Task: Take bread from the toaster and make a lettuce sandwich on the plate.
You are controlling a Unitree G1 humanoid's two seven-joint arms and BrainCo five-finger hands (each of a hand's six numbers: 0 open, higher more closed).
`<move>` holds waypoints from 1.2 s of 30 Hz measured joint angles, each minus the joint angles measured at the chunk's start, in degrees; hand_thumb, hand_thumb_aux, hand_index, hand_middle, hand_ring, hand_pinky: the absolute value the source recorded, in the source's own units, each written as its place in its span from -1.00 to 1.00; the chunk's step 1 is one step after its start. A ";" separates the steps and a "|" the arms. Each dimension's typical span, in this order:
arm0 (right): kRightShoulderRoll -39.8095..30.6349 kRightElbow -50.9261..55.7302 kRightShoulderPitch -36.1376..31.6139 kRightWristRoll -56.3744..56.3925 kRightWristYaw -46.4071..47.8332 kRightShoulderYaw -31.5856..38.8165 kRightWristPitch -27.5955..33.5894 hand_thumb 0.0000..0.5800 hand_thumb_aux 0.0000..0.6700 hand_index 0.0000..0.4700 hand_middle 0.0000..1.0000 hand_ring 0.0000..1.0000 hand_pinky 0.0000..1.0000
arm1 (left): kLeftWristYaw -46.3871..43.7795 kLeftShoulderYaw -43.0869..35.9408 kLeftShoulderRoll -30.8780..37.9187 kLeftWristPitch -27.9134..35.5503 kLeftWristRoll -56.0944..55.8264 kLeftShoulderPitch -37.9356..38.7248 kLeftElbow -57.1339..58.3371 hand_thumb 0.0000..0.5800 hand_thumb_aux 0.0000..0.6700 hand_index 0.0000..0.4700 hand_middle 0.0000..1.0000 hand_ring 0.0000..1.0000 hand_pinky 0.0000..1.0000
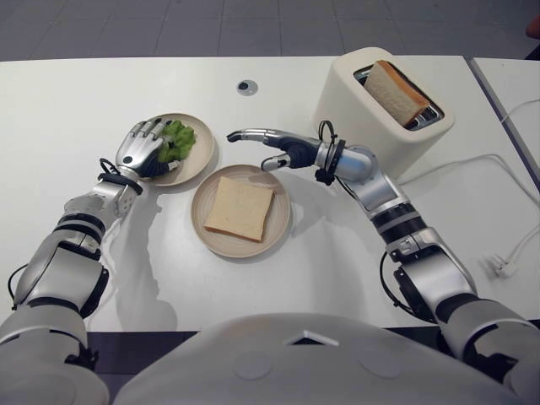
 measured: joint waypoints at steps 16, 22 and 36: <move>-2.29 -2.95 0.24 1.21 -0.80 -4.19 1.71 -1.00 -1.00 -1.00 -1.00 -1.00 -1.00 | 7.54 0.54 2.33 -18.47 -6.82 2.27 -13.99 1.00 1.00 1.00 -1.00 -1.00 -1.00; -4.71 -4.51 -0.02 2.60 -0.47 -7.27 2.73 -1.00 -1.00 -1.00 -1.00 -1.00 -1.00 | -7.72 -4.05 -3.64 -29.41 -11.73 9.71 -20.24 1.00 1.00 1.00 -1.00 -1.00 -1.00; -7.86 -6.28 -0.07 4.11 -0.16 -11.21 3.20 -1.00 -1.00 -1.00 -1.00 -1.00 -1.00 | -30.86 3.73 1.01 -31.27 -23.72 19.62 -36.93 1.00 1.00 1.00 -1.00 -1.00 -1.00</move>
